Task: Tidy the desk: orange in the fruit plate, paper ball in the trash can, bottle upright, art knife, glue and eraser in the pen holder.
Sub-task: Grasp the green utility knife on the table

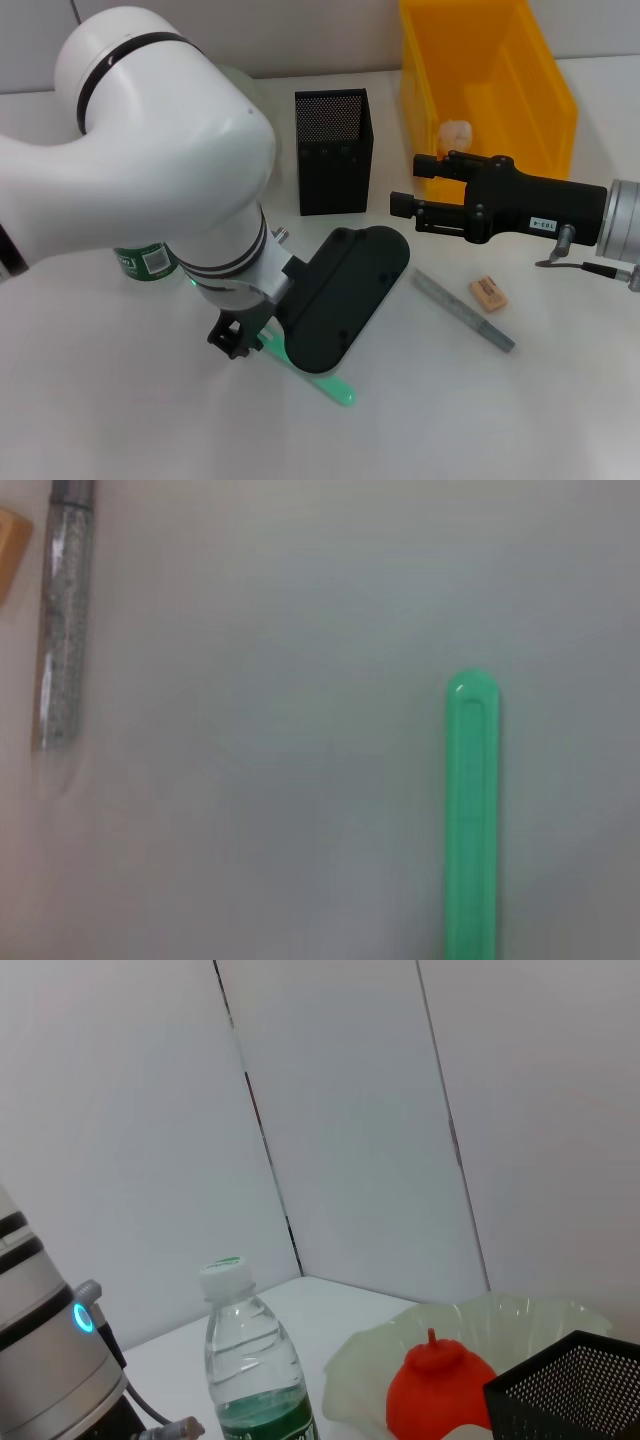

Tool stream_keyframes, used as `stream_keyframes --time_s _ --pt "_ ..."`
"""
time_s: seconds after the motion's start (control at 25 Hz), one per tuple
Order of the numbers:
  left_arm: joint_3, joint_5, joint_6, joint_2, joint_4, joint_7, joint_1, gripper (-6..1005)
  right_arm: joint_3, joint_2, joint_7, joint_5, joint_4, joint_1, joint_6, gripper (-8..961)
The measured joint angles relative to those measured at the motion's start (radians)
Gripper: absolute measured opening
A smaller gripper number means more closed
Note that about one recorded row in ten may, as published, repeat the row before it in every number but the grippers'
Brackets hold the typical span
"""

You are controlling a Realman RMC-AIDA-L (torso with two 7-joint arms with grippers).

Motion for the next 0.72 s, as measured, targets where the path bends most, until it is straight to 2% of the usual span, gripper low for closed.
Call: stream_keyframes --time_s 0.24,0.72 --pt "0.008 0.000 -0.013 0.000 -0.012 0.007 -0.003 367 0.002 0.000 0.000 0.000 0.000 0.000 -0.001 740" --pt "0.010 -0.001 -0.014 0.000 -0.025 0.043 0.000 363 0.004 0.000 -0.001 0.000 0.000 0.002 0.000 740"
